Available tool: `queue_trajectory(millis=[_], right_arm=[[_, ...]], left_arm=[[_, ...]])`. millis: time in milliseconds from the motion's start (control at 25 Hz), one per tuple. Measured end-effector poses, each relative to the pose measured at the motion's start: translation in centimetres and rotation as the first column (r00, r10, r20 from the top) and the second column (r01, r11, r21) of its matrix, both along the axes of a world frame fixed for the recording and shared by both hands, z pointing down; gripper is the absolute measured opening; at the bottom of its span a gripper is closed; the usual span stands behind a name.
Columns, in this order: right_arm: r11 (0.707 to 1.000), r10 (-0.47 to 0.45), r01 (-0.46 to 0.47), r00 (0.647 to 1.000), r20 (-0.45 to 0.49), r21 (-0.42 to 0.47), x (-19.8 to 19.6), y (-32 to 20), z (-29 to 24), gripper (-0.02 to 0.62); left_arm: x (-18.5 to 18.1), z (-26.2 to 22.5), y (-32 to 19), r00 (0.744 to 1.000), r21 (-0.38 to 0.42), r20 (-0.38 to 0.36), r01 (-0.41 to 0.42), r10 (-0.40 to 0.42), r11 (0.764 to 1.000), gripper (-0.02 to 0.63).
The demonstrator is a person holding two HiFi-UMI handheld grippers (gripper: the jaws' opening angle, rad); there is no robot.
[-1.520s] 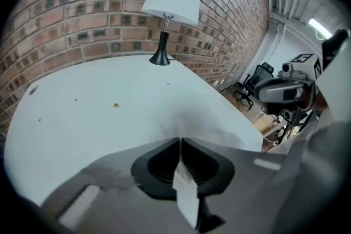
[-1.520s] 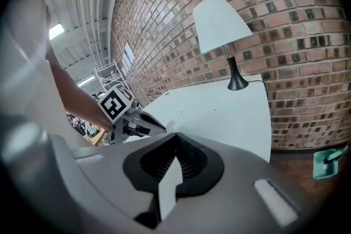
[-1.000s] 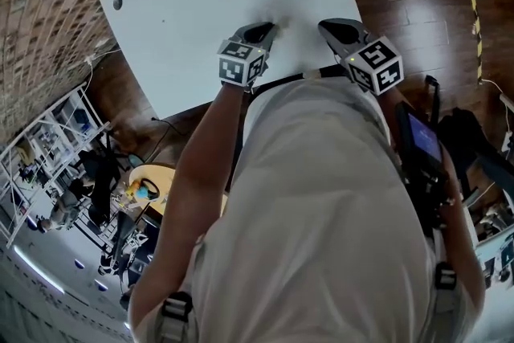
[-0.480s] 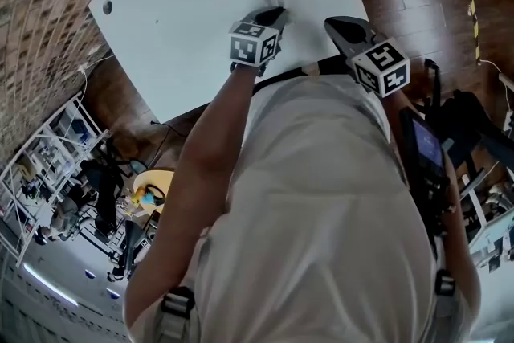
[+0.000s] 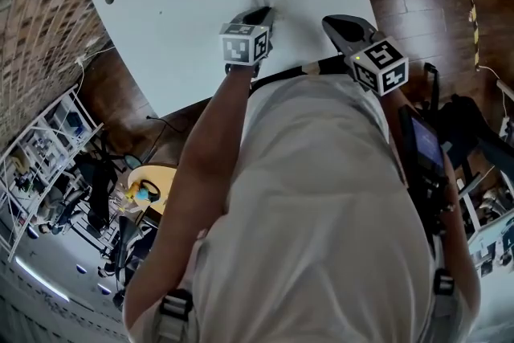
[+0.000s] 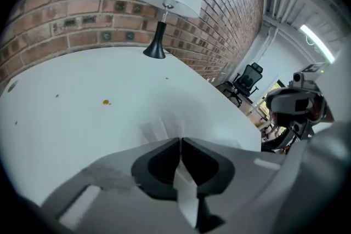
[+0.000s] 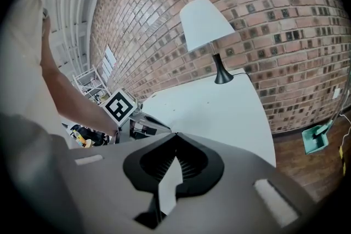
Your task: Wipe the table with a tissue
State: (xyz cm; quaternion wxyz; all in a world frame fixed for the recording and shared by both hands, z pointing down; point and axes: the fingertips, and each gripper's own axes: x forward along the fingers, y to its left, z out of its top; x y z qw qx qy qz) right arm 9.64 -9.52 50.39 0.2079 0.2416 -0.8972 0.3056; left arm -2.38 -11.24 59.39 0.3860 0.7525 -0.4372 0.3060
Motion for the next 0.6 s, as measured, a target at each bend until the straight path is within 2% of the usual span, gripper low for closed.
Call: queue_trajectory(millis=[200,400,480,600], right_arm=[[1.0,-0.022,0.022,1.0,0.001,-0.005,-1.0,0.9,0.1,0.008],[0.999,-0.032,0.032,0.999,0.0,-0.006,-1.3,1.3,0.1,0.008],[1.0,-0.031,0.031,1.0,0.0,-0.002,-1.2,1.5,0.0,0.008],[0.999,-0.034,0.034,0.999,-0.003,-0.002,-1.4,1.6,-0.1,0.008]], left_arm=[[-2.9,0.0,0.6,0.993,-0.025,-0.025,0.112,-0.113,0.993,0.021],[-4.8,0.3,1.4,0.956,-0.134,-0.08,0.271,-0.283,0.953,0.021],[-4.8,0.6,1.9,0.958,-0.154,-0.082,0.261,-0.276,0.953,0.021],[-4.6,0.6,2.5,0.992,-0.139,-0.009,0.124,-0.126,0.982,0.021]])
